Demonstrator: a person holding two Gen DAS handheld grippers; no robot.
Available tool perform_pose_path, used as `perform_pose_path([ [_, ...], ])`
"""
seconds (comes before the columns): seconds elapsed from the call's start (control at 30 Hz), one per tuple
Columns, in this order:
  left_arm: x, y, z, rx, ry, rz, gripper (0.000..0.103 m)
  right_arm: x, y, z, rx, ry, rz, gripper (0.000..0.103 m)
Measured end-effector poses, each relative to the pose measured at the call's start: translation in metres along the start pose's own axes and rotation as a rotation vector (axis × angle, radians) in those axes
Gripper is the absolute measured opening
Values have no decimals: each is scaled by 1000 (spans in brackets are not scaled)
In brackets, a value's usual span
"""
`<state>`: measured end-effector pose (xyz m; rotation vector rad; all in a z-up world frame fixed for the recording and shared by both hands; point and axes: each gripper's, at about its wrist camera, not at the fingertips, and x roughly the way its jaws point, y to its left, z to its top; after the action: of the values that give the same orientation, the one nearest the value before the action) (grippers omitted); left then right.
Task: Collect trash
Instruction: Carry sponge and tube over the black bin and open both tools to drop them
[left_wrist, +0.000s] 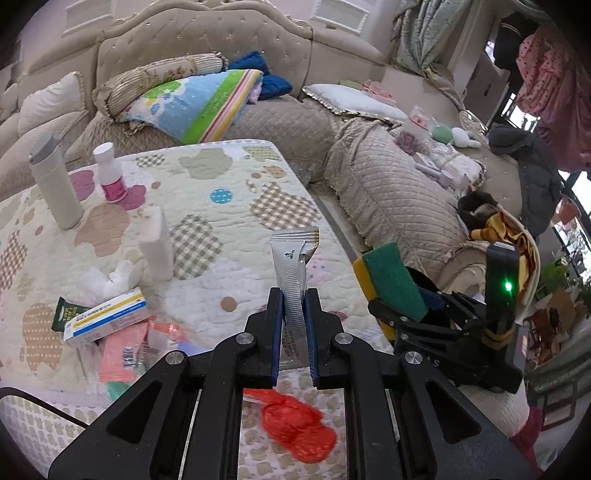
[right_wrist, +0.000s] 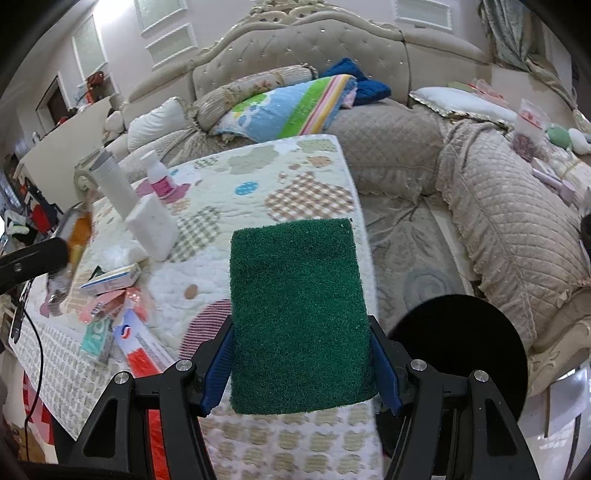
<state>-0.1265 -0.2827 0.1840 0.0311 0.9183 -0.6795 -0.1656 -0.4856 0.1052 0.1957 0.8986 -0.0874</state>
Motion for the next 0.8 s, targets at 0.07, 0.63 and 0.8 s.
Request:
perform_pose_path([
  [0.07, 1, -10, 1, 15, 2, -9, 9, -2, -8, -1, 13, -1, -9, 63],
  [0.63, 29, -72, 20, 115, 63, -75, 9, -11, -71, -19, 124, 4, -66, 63],
  [0.8, 54, -93, 24, 140, 111, -103, 9, -14, -93, -33, 155, 19, -104, 63],
])
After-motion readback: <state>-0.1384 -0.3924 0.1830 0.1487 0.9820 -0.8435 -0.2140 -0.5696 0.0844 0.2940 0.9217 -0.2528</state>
